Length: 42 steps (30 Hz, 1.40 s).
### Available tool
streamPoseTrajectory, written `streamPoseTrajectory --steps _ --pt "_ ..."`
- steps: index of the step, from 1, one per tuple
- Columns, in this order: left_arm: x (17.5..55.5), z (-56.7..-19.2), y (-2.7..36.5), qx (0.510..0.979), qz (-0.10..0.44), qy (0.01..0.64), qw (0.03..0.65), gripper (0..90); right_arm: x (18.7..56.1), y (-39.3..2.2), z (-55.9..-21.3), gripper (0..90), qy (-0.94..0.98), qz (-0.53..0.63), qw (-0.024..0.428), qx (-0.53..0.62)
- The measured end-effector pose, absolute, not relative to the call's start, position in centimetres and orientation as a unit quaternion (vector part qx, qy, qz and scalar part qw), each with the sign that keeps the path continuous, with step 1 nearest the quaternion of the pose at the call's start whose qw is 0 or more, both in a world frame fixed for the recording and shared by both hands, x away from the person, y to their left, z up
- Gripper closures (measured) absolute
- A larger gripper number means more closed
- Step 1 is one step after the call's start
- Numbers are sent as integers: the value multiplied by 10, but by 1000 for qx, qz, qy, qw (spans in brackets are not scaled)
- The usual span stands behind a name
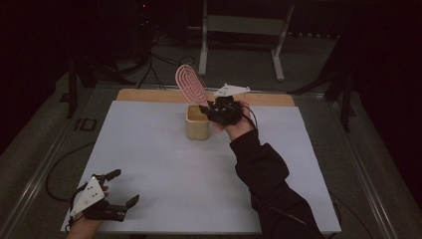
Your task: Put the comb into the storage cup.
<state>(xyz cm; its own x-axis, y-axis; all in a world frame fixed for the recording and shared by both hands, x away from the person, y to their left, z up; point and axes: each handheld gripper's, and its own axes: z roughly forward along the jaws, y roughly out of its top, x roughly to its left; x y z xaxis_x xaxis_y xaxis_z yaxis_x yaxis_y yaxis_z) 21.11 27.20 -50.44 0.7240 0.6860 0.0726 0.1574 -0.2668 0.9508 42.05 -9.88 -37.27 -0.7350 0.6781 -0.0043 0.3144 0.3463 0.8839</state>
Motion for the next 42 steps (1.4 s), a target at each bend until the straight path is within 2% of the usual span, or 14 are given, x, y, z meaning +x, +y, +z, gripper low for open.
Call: streamPoseTrajectory --steps 11,19,20,33,42 --pt "211 -504 272 755 245 279 540 0 441 -97 -375 704 796 501 159 301" --pt "211 -504 272 755 246 279 540 0 452 -93 -381 703 791 517 156 288" --pt "211 -504 272 755 246 278 541 0 457 -93 -384 704 780 545 146 271" --pt "211 -504 273 754 245 279 542 0 467 -83 -377 703 769 568 165 242" --pt "211 -504 273 754 244 278 543 0 479 -74 -382 704 768 579 160 224"
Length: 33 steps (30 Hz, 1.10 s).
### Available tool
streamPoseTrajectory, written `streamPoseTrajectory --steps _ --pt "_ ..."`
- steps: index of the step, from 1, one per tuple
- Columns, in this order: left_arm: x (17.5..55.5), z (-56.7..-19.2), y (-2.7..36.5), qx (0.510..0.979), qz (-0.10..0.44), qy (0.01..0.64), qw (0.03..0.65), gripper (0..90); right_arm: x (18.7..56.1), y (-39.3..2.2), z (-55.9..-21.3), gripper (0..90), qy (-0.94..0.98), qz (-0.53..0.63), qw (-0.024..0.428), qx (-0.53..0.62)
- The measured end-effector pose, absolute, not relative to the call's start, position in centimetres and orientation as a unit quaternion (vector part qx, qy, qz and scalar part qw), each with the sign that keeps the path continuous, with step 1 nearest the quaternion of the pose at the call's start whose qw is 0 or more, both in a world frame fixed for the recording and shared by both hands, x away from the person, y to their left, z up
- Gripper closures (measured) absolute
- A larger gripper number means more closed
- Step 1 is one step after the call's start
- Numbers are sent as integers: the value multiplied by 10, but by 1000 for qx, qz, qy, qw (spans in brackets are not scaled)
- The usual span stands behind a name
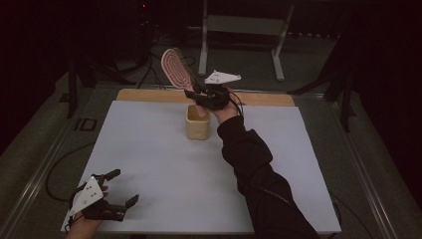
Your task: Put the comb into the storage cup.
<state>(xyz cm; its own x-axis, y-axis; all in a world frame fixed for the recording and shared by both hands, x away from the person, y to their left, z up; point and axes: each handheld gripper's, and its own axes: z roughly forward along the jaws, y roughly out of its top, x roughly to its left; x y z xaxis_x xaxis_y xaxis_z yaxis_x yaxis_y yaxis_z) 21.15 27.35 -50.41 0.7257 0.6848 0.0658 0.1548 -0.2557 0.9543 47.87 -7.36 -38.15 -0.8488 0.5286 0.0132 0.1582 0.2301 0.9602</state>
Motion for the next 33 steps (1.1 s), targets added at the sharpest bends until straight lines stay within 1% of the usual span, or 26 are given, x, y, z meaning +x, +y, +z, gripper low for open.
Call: streamPoseTrajectory --steps 8,13,33 --pt "211 -504 273 754 244 278 544 0 486 -74 -390 703 756 595 165 218" --pt "212 -505 273 754 243 278 544 0 493 -75 -401 703 745 608 162 220" --pt "212 -505 273 755 242 277 543 0 500 -78 -431 702 761 590 146 225"
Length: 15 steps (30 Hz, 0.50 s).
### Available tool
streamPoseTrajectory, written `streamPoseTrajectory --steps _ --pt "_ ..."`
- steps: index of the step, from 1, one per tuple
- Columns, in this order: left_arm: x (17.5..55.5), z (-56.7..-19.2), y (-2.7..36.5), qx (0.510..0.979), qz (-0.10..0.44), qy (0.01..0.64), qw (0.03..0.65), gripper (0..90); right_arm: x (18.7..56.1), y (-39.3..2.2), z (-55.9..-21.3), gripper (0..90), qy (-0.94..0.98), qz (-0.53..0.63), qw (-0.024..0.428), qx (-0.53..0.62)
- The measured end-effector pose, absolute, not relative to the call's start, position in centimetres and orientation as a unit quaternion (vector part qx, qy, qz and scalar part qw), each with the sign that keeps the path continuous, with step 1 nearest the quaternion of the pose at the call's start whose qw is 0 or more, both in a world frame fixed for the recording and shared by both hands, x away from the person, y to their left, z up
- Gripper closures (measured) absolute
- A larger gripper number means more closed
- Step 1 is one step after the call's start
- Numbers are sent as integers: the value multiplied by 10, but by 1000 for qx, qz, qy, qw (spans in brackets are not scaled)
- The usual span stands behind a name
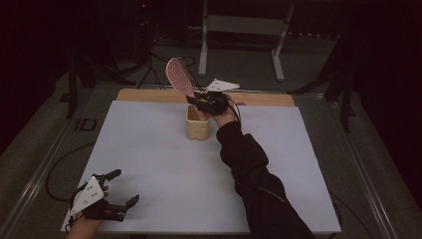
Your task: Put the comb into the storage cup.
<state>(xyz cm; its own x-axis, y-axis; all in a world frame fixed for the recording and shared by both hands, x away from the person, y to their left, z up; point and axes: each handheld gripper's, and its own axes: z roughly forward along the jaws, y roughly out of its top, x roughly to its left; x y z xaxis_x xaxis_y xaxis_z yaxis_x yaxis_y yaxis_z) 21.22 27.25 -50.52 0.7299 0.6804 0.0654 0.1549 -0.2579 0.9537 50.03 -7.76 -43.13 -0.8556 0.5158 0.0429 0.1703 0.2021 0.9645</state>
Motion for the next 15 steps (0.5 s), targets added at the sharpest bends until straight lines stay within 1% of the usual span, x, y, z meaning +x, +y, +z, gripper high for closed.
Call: streamPoseTrajectory --steps 7,15 --pt "212 -505 273 755 242 277 542 0 500 -77 -440 700 766 584 143 227" --pt "212 -506 272 757 240 276 542 0 498 -77 -445 695 773 572 156 225"
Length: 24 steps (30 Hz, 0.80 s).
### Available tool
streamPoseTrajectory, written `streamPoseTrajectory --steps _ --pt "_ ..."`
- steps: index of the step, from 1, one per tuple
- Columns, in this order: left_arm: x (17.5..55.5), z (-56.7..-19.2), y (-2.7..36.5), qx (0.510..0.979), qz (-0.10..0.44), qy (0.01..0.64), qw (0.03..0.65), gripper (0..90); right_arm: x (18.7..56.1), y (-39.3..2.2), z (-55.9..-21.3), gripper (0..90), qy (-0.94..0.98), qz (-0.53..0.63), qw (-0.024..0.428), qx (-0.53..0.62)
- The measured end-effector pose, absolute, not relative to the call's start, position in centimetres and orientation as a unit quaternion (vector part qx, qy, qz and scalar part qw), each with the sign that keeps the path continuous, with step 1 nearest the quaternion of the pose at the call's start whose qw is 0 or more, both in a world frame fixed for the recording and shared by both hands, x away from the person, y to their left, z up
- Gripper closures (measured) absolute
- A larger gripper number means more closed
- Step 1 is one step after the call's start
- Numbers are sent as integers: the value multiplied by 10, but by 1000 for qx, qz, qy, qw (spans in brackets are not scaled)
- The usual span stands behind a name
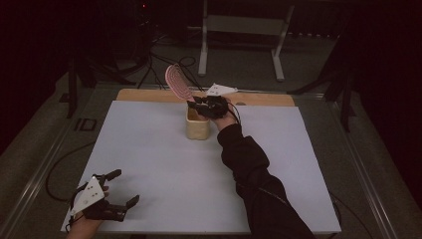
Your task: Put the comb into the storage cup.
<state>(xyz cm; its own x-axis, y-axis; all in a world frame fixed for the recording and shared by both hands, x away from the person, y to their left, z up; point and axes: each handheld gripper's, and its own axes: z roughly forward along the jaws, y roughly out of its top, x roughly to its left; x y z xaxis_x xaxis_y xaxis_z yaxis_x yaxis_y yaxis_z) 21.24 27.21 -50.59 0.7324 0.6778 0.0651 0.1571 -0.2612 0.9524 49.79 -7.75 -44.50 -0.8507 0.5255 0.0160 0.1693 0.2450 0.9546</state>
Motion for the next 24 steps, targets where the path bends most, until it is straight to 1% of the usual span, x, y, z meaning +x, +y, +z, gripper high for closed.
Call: streamPoseTrajectory --steps 2,3,5,7,8,10,11,12,14,16,22,24 --pt "212 -506 272 757 240 276 541 0 497 -77 -446 696 776 569 160 220" --pt "212 -506 272 757 240 276 541 0 496 -78 -446 673 775 571 160 219" --pt "213 -506 272 757 240 276 541 0 496 -77 -447 548 783 556 164 223" --pt "213 -506 272 757 239 276 541 0 493 -78 -448 447 782 555 171 228" --pt "213 -506 272 757 239 276 541 0 491 -80 -448 378 779 556 176 230" --pt "212 -506 272 758 240 275 541 0 489 -81 -446 274 777 560 173 229" --pt "213 -506 272 759 240 275 540 0 489 -81 -446 208 781 556 173 224" --pt "213 -506 272 759 239 275 540 0 489 -82 -445 186 785 556 167 217" --pt "212 -506 271 758 240 275 540 0 486 -83 -443 171 781 560 169 217" --pt "212 -506 271 758 240 275 541 0 486 -85 -441 137 780 562 166 221" --pt "213 -506 271 759 240 275 539 0 482 -88 -440 119 781 559 156 231" --pt "212 -506 271 759 241 276 539 0 479 -89 -440 133 781 557 157 235"
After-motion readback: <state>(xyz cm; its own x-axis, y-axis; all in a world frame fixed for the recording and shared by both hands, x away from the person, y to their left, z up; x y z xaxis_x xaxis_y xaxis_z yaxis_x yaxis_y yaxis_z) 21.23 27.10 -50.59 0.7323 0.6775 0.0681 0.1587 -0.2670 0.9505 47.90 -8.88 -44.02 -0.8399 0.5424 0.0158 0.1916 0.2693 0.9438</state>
